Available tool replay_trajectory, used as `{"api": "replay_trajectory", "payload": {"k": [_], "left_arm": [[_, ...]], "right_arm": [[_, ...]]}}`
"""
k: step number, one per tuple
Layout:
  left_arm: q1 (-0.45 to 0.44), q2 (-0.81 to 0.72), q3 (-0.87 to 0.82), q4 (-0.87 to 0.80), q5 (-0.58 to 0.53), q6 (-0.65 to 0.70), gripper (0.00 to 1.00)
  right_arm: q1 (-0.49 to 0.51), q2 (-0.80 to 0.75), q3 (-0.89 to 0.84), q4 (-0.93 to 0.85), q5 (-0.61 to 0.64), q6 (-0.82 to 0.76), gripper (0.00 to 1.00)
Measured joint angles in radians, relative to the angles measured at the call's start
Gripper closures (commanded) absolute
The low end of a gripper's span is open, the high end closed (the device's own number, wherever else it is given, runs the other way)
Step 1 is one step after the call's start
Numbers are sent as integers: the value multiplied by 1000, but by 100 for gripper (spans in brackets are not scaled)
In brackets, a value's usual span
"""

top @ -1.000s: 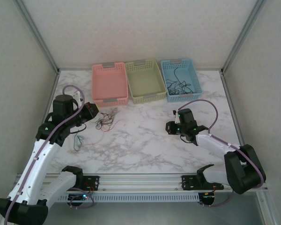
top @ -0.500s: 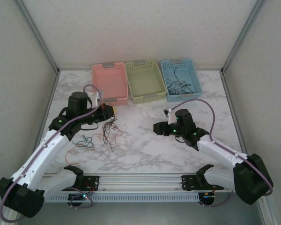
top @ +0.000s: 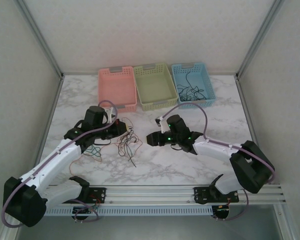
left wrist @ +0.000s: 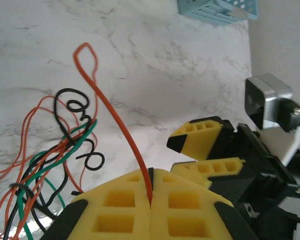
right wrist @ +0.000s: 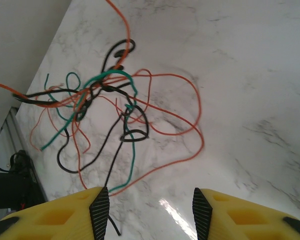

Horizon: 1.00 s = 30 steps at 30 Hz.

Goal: Untangle the cables

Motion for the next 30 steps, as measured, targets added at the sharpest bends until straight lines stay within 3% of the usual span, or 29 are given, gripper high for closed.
{"api": "replay_trajectory", "payload": {"k": [15,30], "left_arm": [[0,14,-42,16,-61,0,100],[16,40,-118,44,-131,0,100]], "right_arm": [[37,328,227,63,-29,6,51],[64,487,380,55,-63,-5,52]]}}
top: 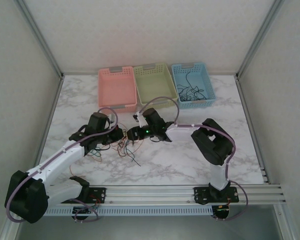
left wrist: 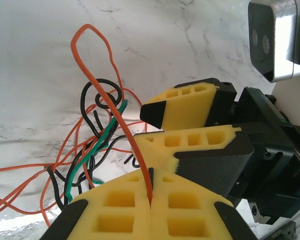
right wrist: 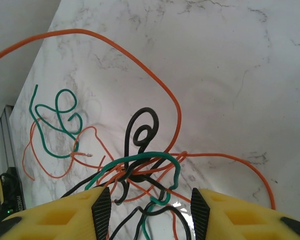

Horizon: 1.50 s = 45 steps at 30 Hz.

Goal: Untangle the cables

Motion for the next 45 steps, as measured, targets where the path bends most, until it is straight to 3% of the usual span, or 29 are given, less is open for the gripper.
{"api": "replay_trajectory", "payload": {"k": [9,21,23,25,29,45], "left_arm": [[7,3,-11,18,-2,0,100],[13,3,-11,18,-3,0,100],[13,3,-11,18,-3,0,100],[13,3,-11,18,-3,0,100],[13,3,-11,17,-4,0,100],[27,28,-42,32,-49,3,100]], "right_arm": [[5,52,70,-30,-2,-27,54],[6,101,93,-47,-15,-58,72],[8,101,93,-46,-18,-61,72],[9,101,93,-46,-18,-65,63],[9,101,93,-46,-17,-76,54],[9,162,187,-83,-23,-121,57]]}}
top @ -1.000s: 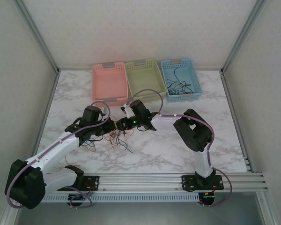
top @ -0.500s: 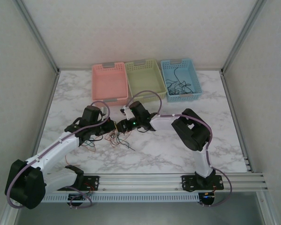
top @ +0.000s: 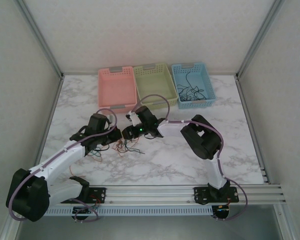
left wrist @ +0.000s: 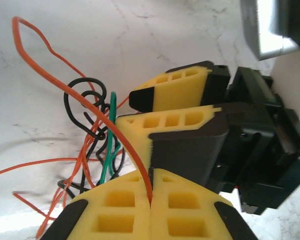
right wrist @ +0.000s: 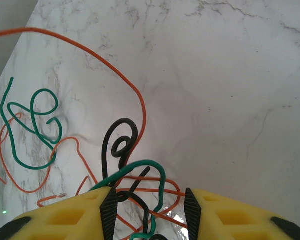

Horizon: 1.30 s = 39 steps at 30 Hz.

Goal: Untangle the cables

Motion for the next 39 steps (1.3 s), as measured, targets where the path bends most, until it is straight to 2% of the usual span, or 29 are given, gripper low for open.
{"api": "replay_trajectory", "payload": {"k": [11,20,25,33,36,39], "left_arm": [[57,13,-115,54,-63,-43,100],[51,134,-198,220,-18,-116,100],[-32,238,-164,314,0,-145,100],[-293,485,72,402,15,-169,100],[-331,517,130,414,23,-168,100],[-330,521,138,414,23,-165,100]], "right_arm": [[0,-11,-28,0,7,-1,57],[-1,-269,-233,-23,109,-5,58],[-24,-446,-340,-36,171,-4,58],[-101,-629,-464,-71,250,0,58],[-132,-676,-492,-103,256,0,60],[-153,-701,-508,-126,275,0,61]]}}
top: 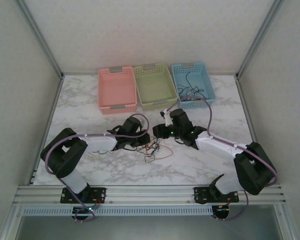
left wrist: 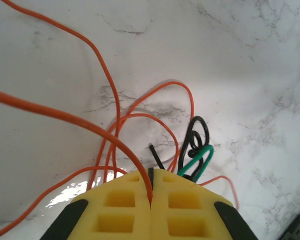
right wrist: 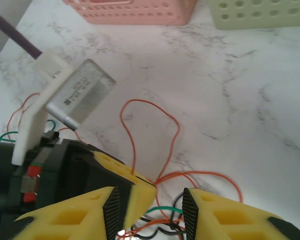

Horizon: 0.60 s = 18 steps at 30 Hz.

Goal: Untangle the cables

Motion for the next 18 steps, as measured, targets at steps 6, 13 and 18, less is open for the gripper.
{"api": "replay_trajectory", "payload": {"k": [6,13,18], "left_arm": [[0,0,-12,-1,-2,0,100],[0,0,-30,-2,-10,0,100],[0,0,-58,0,-26,0,100]], "right_arm": [[-4,-33,-36,-68,-7,20,58],[-4,16,-36,-100,-23,39,58],[-4,113,-36,-79,-78,58,61]]}}
